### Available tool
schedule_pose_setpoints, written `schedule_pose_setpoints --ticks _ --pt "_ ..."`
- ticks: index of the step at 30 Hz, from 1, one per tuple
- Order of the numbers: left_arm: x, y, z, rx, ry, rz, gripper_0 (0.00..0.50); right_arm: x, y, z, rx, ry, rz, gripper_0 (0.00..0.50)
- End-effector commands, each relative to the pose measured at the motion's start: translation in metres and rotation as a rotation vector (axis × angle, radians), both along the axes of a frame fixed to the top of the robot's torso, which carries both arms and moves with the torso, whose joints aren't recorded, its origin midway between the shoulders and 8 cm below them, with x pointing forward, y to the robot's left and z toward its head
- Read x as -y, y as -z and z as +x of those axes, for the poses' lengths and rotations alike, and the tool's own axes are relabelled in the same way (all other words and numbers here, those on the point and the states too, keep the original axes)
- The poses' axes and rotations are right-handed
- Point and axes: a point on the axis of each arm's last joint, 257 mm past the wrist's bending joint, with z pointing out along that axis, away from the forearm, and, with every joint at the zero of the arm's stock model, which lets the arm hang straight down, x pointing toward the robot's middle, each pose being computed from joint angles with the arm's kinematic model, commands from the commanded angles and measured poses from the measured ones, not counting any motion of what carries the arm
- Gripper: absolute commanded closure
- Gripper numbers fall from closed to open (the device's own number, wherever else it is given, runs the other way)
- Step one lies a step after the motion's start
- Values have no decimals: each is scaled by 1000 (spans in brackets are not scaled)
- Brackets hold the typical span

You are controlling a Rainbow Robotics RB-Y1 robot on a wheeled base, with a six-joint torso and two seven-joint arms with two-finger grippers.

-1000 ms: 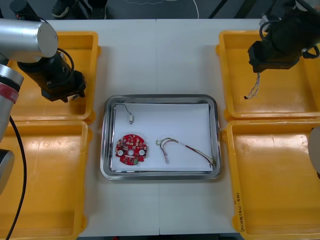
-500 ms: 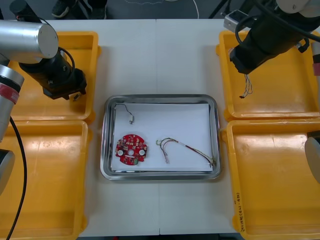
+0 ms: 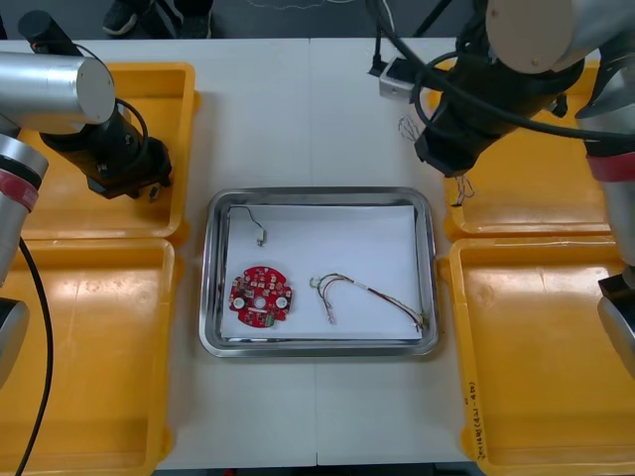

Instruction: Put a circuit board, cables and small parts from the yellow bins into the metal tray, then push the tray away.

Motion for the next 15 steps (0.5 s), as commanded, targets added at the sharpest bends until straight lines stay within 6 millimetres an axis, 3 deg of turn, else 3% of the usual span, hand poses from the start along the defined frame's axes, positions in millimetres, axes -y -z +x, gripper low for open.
schedule_pose_setpoints --ticks 1,3,4,5,6,15 --pt "13 9 -2 4 138 41 0 -23 11 -6 42 -115 -85 500" --pt "13 9 -3 2 140 42 141 -32 16 -6 56 -166 -117 500" --pt "13 9 -3 1 140 42 319 -36 20 -6 62 -191 -136 500" --pt "13 10 -4 0 139 42 458 -41 25 -7 65 -211 -147 500" --pt "12 11 -4 -2 139 42 495 -42 29 -7 71 -220 -154 500" --pt "11 13 -10 -25 135 47 500 -72 64 -15 92 -322 -219 500"
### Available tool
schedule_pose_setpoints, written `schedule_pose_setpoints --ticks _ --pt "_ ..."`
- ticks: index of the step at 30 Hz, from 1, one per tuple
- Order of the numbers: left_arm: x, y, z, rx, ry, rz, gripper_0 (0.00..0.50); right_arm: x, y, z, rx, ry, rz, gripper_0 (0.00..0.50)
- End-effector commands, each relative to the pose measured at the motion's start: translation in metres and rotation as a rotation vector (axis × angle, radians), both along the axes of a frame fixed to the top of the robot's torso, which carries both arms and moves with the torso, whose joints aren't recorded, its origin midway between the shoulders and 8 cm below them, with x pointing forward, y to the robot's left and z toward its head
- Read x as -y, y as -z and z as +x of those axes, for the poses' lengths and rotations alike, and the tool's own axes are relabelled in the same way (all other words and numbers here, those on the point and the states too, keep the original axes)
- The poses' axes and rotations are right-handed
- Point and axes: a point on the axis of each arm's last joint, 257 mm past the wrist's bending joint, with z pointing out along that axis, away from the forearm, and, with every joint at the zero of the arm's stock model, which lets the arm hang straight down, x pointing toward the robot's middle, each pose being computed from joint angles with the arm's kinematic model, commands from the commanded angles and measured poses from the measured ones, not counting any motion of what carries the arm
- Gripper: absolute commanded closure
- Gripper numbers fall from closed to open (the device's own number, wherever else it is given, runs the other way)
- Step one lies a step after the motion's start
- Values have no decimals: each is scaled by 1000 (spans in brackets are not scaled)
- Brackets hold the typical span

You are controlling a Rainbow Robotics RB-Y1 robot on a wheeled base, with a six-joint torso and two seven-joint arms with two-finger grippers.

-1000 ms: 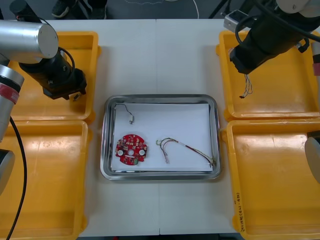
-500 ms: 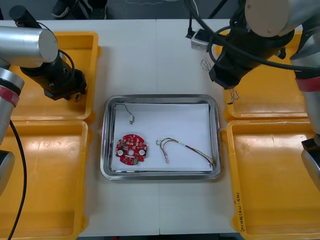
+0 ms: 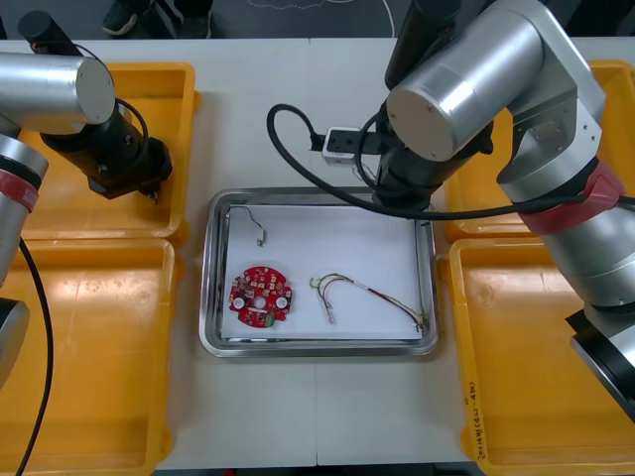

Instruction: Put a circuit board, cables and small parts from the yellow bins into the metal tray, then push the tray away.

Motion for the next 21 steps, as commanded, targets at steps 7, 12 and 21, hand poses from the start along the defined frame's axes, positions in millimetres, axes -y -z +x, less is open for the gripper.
schedule_pose_setpoints --ticks 7,12,21 --pt "1 -13 -15 -18 136 74 500 -46 38 -19 41 -154 -59 500" --pt "-4 -34 -17 6 150 105 500 -50 48 -17 47 -158 -62 500" --pt "-13 -84 -23 71 143 125 500 -57 67 -8 51 -168 -71 500"
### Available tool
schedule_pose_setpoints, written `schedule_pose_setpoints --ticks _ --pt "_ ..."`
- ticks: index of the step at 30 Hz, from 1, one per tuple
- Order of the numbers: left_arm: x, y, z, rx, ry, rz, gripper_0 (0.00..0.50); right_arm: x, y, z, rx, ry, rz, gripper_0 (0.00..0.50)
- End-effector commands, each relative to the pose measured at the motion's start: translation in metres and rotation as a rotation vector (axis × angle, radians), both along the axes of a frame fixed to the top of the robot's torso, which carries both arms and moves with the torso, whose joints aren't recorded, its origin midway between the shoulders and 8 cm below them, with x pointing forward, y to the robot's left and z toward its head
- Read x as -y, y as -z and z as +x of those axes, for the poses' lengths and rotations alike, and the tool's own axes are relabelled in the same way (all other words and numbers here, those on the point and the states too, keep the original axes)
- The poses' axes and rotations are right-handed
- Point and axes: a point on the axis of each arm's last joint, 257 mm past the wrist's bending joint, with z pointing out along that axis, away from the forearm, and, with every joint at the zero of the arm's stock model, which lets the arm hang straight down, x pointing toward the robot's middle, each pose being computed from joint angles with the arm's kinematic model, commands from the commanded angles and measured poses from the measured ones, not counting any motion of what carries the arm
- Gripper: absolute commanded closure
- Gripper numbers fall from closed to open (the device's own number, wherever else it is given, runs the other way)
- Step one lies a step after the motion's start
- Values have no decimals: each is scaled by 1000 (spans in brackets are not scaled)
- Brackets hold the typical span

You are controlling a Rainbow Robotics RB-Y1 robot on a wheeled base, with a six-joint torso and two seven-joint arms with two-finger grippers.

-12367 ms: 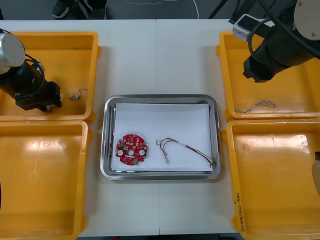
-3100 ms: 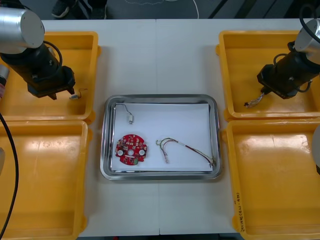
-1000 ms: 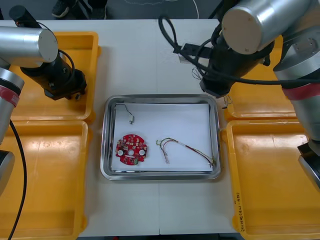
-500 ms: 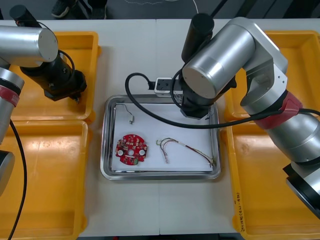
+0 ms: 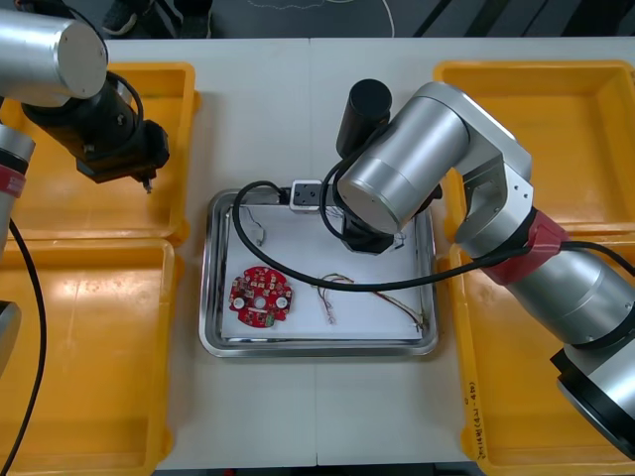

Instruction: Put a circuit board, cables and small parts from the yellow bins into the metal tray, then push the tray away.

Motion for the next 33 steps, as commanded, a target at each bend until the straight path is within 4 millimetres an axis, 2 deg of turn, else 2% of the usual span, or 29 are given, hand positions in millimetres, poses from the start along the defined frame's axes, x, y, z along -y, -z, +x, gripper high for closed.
schedule_pose_setpoints --ticks 1,4,10,13,18,20,21,23,25,28,33 --pt "-27 -39 -1 73 57 61 500 -16 11 -1 7 -54 -18 500" --pt "-30 -56 -6 90 45 54 500 -14 18 2 0 -50 -23 500" --pt "-36 -76 -18 101 32 52 500 -12 22 1 -3 -58 -39 500" --pt "-36 -86 -25 104 23 53 500 -13 24 0 -5 -65 -44 453" --pt "-33 -105 -31 143 0 39 500 -13 24 0 -6 -68 -44 428" --pt "-29 -111 -31 161 -16 25 500 -13 24 -1 -9 -69 -44 374" --pt "-26 -114 -31 171 -26 18 500 -14 25 -1 -11 -70 -41 326" --pt "-18 -117 -32 185 -28 19 500 -15 25 -2 -13 -71 -37 176" --pt "-10 -119 -33 193 -33 12 500 -16 23 -3 -12 -72 -35 88" --pt "10 -118 -36 200 -43 -10 500 -15 17 -2 -8 -60 -25 49" --pt "46 -109 -42 192 -55 -46 500 -11 2 -5 -16 -49 -6 34"
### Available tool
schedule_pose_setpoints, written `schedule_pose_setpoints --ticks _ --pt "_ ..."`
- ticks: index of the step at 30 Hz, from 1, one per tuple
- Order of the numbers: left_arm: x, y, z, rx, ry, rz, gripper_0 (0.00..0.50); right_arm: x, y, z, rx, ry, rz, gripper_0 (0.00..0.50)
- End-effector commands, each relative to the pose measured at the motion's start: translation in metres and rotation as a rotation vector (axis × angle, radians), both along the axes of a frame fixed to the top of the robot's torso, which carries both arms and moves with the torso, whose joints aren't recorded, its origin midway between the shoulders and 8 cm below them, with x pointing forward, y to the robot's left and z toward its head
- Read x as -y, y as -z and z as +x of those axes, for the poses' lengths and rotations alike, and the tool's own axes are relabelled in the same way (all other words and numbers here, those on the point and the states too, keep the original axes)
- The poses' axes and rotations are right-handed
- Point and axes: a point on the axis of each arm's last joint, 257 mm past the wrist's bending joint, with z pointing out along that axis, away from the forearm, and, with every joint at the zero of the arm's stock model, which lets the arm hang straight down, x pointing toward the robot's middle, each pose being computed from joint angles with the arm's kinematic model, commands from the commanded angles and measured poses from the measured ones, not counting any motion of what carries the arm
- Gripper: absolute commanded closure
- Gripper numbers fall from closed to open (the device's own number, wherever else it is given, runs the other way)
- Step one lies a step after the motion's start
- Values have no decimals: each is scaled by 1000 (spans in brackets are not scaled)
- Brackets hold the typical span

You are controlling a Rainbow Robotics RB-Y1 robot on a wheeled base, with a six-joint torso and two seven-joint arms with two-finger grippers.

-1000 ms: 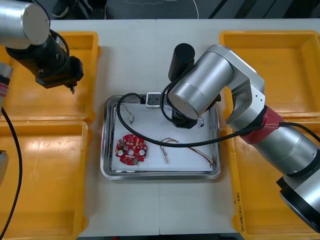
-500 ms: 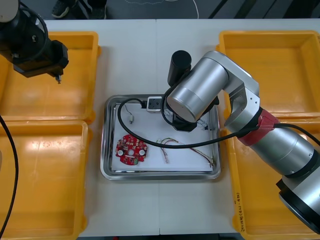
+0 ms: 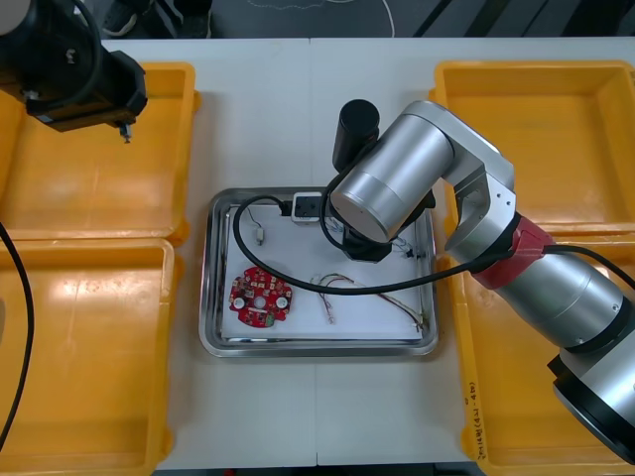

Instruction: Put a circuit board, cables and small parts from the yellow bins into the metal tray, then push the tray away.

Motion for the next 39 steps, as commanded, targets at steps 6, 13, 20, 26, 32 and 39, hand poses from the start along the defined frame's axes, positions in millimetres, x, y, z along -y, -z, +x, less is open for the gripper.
schedule_pose_setpoints --ticks 6,13,20,26,32,39 --pt "60 22 -18 -35 -113 -96 500 -8 -44 -13 6 -36 55 32" --pt "96 31 -21 -43 -96 -108 500 20 -82 -18 10 32 86 31" --pt "112 31 -24 -45 -71 -99 500 51 -111 -17 -3 121 176 31" --pt "120 33 -26 -49 -62 -107 500 83 -134 -9 -3 239 334 31" --pt "132 43 -31 -66 -53 -95 500 111 -142 -12 27 397 429 32" --pt "161 54 -36 -80 -37 -103 500 121 -147 -21 36 544 540 32"
